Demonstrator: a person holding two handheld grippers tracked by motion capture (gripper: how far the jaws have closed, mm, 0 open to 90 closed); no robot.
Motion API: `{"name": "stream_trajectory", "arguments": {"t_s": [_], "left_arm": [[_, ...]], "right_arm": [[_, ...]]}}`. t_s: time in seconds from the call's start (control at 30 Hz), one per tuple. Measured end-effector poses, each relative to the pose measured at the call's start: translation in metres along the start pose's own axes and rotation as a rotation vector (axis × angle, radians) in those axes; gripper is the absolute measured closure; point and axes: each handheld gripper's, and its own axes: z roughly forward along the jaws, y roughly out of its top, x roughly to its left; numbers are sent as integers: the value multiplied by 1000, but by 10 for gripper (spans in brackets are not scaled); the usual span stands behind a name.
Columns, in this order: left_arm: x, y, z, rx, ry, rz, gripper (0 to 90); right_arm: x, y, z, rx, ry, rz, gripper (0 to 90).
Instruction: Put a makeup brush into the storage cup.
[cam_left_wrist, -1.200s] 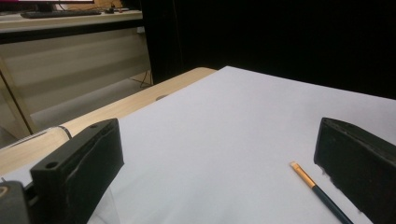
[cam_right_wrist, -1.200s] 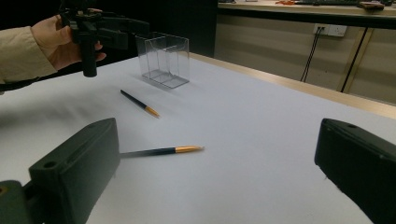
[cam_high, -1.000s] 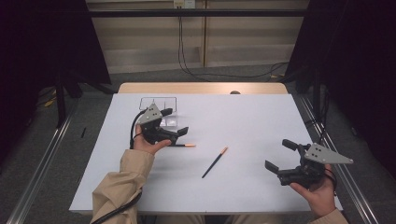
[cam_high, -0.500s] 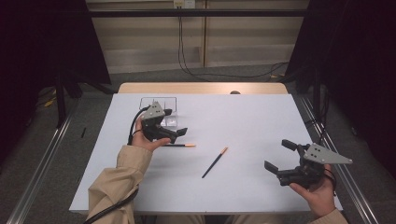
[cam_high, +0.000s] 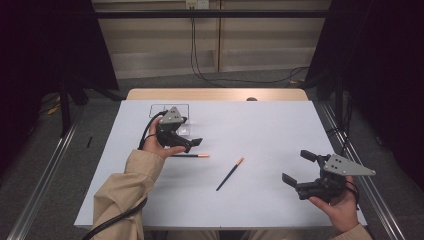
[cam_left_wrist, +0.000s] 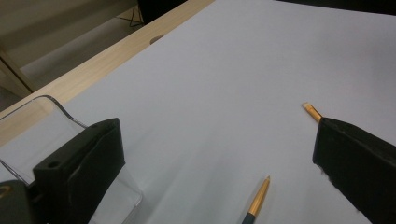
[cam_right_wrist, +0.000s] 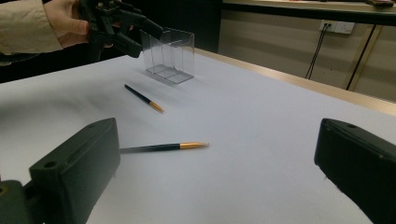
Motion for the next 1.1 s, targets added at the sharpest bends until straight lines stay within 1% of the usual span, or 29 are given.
{"name": "stream_trajectory", "arguments": {"t_s": [0.13,0.2,0.27,0.4,0.5,0.6,0.67,0.77,0.8,0.83,0.87,1.0,1.1], "left_arm": [[1,1,4,50,-13,1,18],[2,2,6,90,-20,14,18],[2,3,7,119,-29,19,18],[2,6,10,158,-40,21,18],[3,8,12,207,-41,34,18],[3,9,15,236,-47,34,18],[3,11,17,264,-56,38,19],[3,14,21,325,-76,56,23],[4,15,21,354,-88,81,23],[3,16,23,358,-88,61,24],[3,17,25,369,-89,53,25],[3,20,29,401,-107,52,25],[3,23,32,449,-123,60,25]], "right_arm": [[0,0,0,4,0,0,0],[-1,0,0,4,-1,-1,0],[-1,0,-1,4,-4,0,0],[-2,0,-1,0,-9,2,0],[-2,0,-1,0,-7,2,0],[-2,0,-1,0,-4,2,0],[-2,0,-1,1,-8,-1,0],[-2,0,-1,3,-7,3,0],[-2,0,-1,3,-6,4,0],[-2,0,-1,1,-8,2,0],[-2,0,-1,0,-9,1,0],[-1,0,-1,-1,-3,1,0],[-1,0,-1,5,1,1,0]]}}
